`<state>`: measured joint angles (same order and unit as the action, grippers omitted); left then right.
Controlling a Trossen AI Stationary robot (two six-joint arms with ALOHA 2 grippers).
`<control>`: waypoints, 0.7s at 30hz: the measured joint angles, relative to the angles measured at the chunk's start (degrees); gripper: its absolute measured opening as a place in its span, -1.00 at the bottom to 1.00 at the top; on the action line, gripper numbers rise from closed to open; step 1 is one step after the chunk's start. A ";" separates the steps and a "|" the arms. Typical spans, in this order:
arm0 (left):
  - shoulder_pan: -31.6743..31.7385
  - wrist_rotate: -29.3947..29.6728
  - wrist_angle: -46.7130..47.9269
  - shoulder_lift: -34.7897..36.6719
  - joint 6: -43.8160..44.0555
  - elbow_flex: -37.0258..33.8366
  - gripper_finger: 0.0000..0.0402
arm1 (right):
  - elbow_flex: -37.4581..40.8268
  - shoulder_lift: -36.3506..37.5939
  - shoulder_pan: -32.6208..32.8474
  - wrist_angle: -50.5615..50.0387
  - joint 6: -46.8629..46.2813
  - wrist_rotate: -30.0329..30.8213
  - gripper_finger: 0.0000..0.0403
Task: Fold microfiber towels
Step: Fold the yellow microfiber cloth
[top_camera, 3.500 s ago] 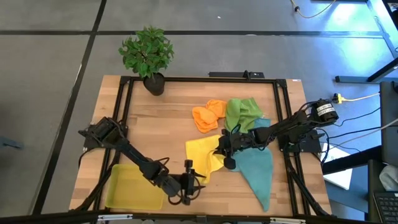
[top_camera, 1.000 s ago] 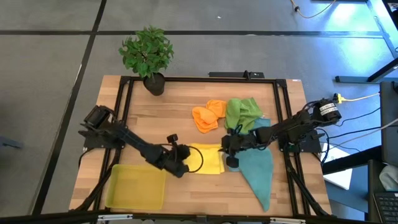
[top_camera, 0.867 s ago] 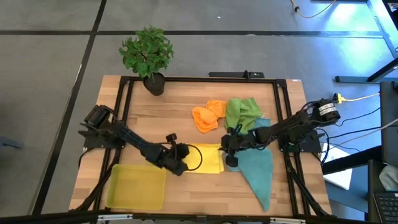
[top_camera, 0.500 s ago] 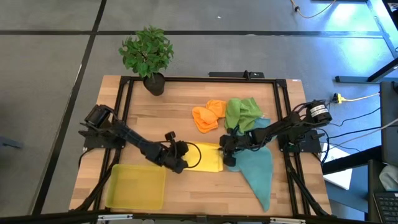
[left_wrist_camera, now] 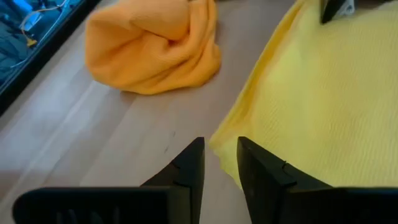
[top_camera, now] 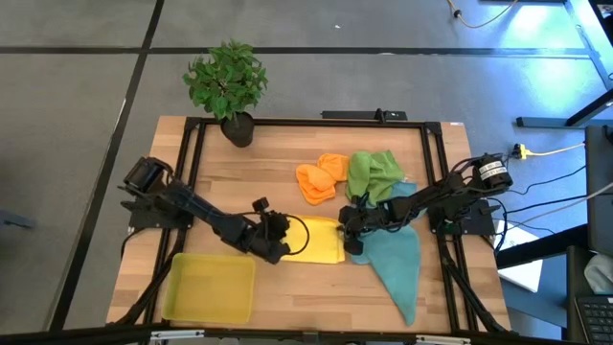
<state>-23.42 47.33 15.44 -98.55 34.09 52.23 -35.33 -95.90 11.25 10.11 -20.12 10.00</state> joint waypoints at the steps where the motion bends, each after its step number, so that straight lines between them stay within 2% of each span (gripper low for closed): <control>1: 0.00 -0.04 -0.03 0.52 0.00 0.00 -0.57 | 0.01 0.00 0.00 0.00 0.77 0.05 -0.59; 5: -0.37 -1.02 -0.16 2.17 -0.16 0.00 -0.59 | 0.02 0.00 0.00 0.00 2.22 2.27 -0.44; 12: -2.09 -2.55 -2.09 2.20 0.12 0.00 -0.59 | -0.54 0.02 0.00 0.07 2.86 2.43 -0.16; 14: -3.07 -2.64 -5.20 2.17 0.66 -0.04 -0.59 | -1.13 0.02 0.00 0.05 3.30 2.42 -0.12; 18: -6.03 -2.53 -15.89 2.17 -7.56 0.00 -0.59 | -3.13 0.04 0.00 -1.36 4.16 2.38 -0.09; 21: -8.15 -1.38 -18.65 2.18 -11.96 0.02 -0.59 | -4.89 0.09 0.02 -4.01 5.29 1.37 -0.09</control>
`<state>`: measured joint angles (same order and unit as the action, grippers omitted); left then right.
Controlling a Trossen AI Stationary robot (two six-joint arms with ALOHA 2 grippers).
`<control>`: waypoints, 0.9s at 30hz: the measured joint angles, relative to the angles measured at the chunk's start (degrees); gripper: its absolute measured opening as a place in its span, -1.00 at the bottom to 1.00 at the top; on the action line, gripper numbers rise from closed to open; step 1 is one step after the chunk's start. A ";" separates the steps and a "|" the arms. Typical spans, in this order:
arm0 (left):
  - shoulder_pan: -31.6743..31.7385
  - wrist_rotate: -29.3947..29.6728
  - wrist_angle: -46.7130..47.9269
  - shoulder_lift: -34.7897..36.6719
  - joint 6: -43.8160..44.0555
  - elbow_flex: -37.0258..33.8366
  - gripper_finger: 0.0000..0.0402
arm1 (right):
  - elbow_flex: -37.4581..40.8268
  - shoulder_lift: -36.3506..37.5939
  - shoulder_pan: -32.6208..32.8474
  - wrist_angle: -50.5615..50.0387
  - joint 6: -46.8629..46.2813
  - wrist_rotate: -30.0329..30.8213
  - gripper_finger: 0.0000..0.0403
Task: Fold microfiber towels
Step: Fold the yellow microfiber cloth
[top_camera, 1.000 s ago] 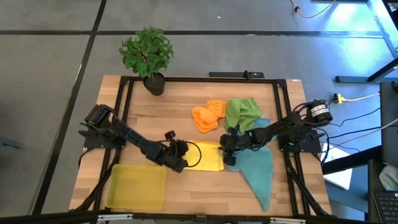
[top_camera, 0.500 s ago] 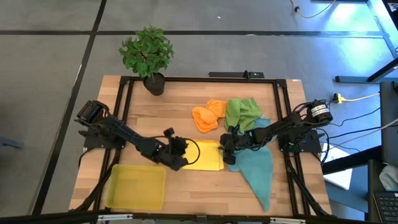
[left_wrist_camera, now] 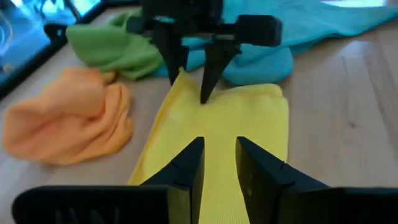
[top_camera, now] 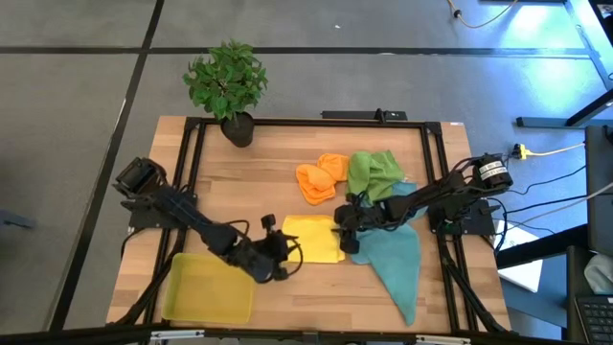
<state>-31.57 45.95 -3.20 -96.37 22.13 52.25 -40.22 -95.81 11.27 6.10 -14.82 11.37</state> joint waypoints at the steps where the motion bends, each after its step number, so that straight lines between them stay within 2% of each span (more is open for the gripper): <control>1: -0.49 0.69 0.09 0.00 -0.10 0.00 -0.59 | -0.54 0.00 0.02 -1.02 0.15 -0.63 -0.09; 8: -1.87 -0.27 -1.58 -0.75 4.19 -2.63 -0.59 | -2.43 0.00 0.82 -4.90 -0.08 -0.62 -0.14; 15: -2.00 0.81 -8.05 -0.71 2.49 -4.59 -0.59 | -2.48 0.38 0.81 -6.08 0.15 -0.52 -0.19; 27: -1.58 -0.51 -10.82 -0.69 1.70 -5.14 -0.59 | -2.48 9.08 1.83 -9.60 1.83 -0.43 -0.19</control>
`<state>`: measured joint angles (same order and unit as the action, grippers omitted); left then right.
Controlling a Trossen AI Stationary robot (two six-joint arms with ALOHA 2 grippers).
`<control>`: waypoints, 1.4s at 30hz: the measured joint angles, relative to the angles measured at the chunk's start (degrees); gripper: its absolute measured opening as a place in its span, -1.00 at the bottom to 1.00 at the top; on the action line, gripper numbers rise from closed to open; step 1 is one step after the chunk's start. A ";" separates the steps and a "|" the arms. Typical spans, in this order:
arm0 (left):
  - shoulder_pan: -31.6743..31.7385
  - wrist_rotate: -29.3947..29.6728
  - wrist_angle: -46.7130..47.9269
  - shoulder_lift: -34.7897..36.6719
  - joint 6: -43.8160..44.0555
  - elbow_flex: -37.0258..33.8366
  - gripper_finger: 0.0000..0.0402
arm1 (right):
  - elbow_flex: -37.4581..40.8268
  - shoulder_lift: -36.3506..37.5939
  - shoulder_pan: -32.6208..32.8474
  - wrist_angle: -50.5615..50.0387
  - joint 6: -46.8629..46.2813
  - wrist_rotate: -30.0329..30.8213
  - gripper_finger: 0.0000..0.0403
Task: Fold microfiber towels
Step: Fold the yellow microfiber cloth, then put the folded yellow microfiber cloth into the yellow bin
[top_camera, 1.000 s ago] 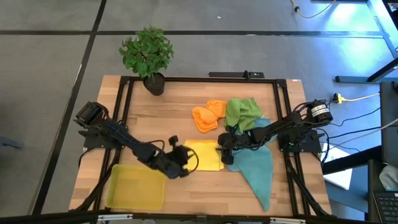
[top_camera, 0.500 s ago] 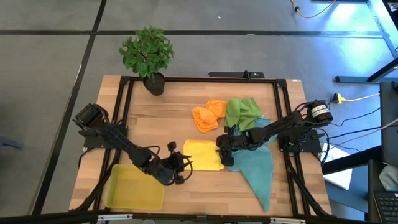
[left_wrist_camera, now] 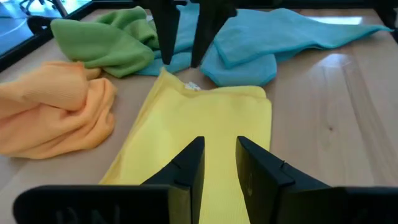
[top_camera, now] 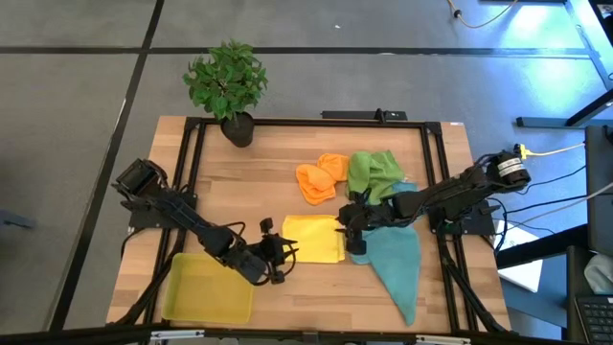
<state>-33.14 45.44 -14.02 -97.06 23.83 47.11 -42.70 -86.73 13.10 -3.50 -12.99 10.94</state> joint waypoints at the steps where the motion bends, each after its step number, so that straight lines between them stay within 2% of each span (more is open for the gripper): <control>1: 0.02 0.00 -0.02 0.00 -0.02 0.00 -0.59 | 0.00 0.28 0.20 0.05 0.03 0.00 -0.19; 5: 0.45 1.29 0.18 0.00 -0.06 0.00 -0.59 | 0.10 0.11 0.83 4.34 1.50 0.04 -0.19; 10: 4.60 1.73 4.62 0.00 1.35 -0.04 -0.59 | 0.96 0.02 0.84 6.43 1.72 0.03 -0.19; 16: 11.51 -6.31 6.22 0.00 2.63 -0.04 -0.59 | 0.96 -1.47 0.91 11.10 1.68 -0.08 -0.19; 20: 13.67 -7.61 7.30 0.00 4.41 -0.04 -0.59 | 0.96 -5.02 1.23 14.05 1.32 -0.33 -0.19; 25: 15.42 -9.63 14.44 0.00 8.61 -0.04 -0.59 | 0.98 -9.98 1.23 17.95 0.18 -0.30 -0.19; 30: 16.06 -9.51 21.86 0.00 13.38 -0.04 -0.59 | 0.98 -11.11 0.34 19.14 -0.45 -0.01 -0.19; 36: 16.46 -9.37 22.23 0.00 13.34 -0.04 -0.59 | 1.01 -11.61 -0.61 16.58 -2.47 0.18 -0.19; 42: 17.10 -8.09 22.59 0.00 13.14 -0.04 -0.59 | 1.01 -11.79 -0.56 11.69 -4.24 4.24 -0.19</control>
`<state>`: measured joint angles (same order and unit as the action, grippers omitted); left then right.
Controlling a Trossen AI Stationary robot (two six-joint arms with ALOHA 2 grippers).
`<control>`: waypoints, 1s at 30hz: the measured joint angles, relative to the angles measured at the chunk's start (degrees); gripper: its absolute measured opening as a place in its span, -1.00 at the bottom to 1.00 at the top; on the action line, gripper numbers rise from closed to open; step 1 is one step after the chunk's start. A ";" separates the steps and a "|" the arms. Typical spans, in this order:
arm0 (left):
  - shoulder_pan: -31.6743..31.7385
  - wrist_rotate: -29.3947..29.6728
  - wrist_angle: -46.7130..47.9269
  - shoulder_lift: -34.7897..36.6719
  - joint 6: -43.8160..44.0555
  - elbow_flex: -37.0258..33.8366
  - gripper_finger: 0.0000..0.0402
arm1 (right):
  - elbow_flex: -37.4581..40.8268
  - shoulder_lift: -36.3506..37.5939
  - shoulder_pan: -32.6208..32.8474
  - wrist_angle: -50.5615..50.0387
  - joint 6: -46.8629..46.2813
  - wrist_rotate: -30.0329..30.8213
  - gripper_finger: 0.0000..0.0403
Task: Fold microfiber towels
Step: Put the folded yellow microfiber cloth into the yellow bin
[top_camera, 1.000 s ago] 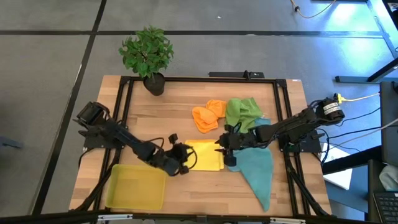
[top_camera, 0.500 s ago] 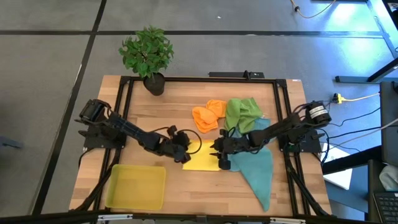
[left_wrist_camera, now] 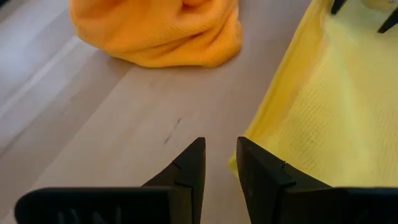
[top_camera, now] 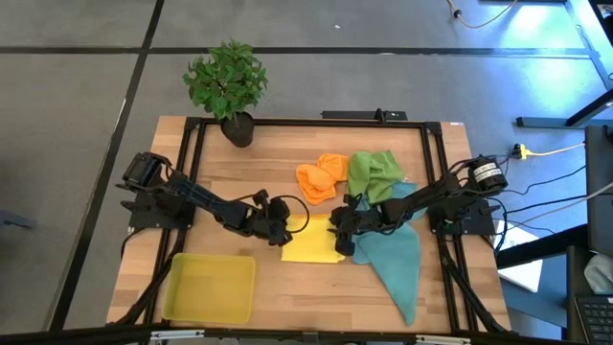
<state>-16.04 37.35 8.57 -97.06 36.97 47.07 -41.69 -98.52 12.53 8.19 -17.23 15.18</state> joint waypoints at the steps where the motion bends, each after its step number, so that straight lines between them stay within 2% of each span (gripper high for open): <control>1: -0.24 0.87 -0.25 0.00 -0.04 0.00 -0.59 | 0.00 0.00 0.00 -0.65 -0.38 0.18 -0.19; 3: -0.63 1.47 -1.69 0.06 -1.06 0.00 -0.59 | 0.10 0.00 0.00 -0.93 -0.47 0.22 -0.19; 6: -0.86 -0.89 -3.51 -0.79 -1.94 0.02 -0.59 | 0.86 0.00 0.00 0.63 -0.49 0.24 -0.19; 15: -0.20 -2.02 -2.37 -5.29 -1.17 0.01 -0.59 | 2.62 0.00 0.00 1.66 -1.64 0.24 -0.19; 19: 1.08 -0.96 -0.53 -5.77 1.88 0.02 -0.59 | 2.64 0.00 0.00 1.46 -1.68 -0.02 -0.19; 26: 0.70 -0.26 -0.60 -4.60 1.51 0.00 -0.59 | 2.64 0.00 0.00 1.60 -1.68 -0.07 -0.19; 30: -0.03 3.13 -0.65 -2.63 1.43 0.00 -0.59 | 2.54 0.31 0.00 4.24 -1.94 -1.61 -0.19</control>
<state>-16.07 40.48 7.92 -99.69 38.40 47.07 -39.15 -98.21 12.53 12.43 -19.18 13.57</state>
